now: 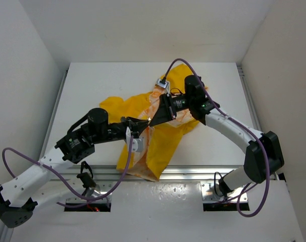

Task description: Zip up the jacket

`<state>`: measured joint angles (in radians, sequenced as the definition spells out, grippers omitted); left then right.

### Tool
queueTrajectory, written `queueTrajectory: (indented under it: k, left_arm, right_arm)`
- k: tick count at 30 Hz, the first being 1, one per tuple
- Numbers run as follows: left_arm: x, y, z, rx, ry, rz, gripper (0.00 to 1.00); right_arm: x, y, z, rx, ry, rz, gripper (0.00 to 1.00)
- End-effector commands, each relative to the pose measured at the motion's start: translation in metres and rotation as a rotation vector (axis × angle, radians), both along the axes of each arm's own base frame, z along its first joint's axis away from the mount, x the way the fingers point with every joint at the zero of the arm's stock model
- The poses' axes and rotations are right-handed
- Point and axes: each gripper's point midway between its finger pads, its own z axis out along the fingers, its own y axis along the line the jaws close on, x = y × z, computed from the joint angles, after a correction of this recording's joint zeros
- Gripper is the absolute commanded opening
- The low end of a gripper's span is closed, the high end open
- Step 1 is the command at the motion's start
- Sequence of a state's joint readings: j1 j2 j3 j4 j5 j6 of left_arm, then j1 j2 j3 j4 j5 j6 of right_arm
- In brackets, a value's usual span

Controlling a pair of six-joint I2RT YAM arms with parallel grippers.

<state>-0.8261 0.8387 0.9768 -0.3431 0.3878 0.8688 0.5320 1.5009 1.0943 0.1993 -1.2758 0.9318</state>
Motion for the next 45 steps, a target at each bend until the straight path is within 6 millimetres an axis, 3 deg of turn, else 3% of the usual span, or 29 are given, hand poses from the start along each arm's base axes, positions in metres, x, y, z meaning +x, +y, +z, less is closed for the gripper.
queueTrajectory:
  k: [1, 17, 19, 22, 28, 30, 33, 37, 39, 40, 41, 45]
  left_arm:
    - [0.004, -0.002, 0.034, -0.088, -0.077, 0.020, 0.21]
    - [0.006, -0.002, 0.040, -0.107, -0.054, 0.033, 0.19]
    - [0.007, -0.001, 0.040, -0.103, -0.063, 0.041, 0.25]
    - [0.007, -0.001, 0.044, -0.110, -0.069, 0.041, 0.25]
    - [-0.004, -0.006, 0.028, -0.062, -0.014, -0.023, 0.27]
    - [-0.011, -0.004, 0.023, -0.064, 0.047, -0.038, 0.30]
    - [-0.018, 0.000, 0.030, -0.088, 0.118, -0.066, 0.40]
    - [-0.024, 0.002, 0.038, -0.115, 0.244, -0.063, 0.51]
    - [-0.027, 0.002, 0.043, -0.130, 0.295, -0.070, 0.54]
    - [-0.021, 0.001, 0.034, -0.106, 0.353, -0.054, 0.55]
    - [-0.027, -0.002, 0.044, -0.117, 0.383, -0.081, 0.55]
    - [-0.027, -0.008, 0.039, -0.096, 0.569, -0.118, 0.54]
  right_arm:
    - [-0.014, -0.004, 0.005, 0.022, -0.045, 0.058, 0.00]
    - [-0.020, -0.004, -0.002, -0.013, -0.098, 0.062, 0.00]
    - [-0.018, -0.003, -0.004, -0.022, -0.101, 0.053, 0.00]
    - [-0.018, -0.004, -0.003, -0.023, -0.122, 0.048, 0.00]
    - [-0.018, -0.004, -0.001, -0.019, -0.130, 0.048, 0.00]
    - [-0.018, -0.005, -0.002, -0.017, -0.155, 0.050, 0.00]
    - [-0.012, -0.010, -0.001, -0.024, -0.192, 0.026, 0.00]
    - [-0.021, -0.010, -0.001, -0.042, -0.235, 0.058, 0.00]
    - [-0.023, -0.013, -0.005, -0.044, -0.289, 0.073, 0.00]
    - [-0.023, -0.013, -0.004, -0.045, -0.303, 0.075, 0.00]
    - [-0.026, -0.016, -0.005, -0.054, -0.313, 0.084, 0.00]
    - [-0.031, -0.021, -0.009, -0.080, -0.401, 0.105, 0.00]
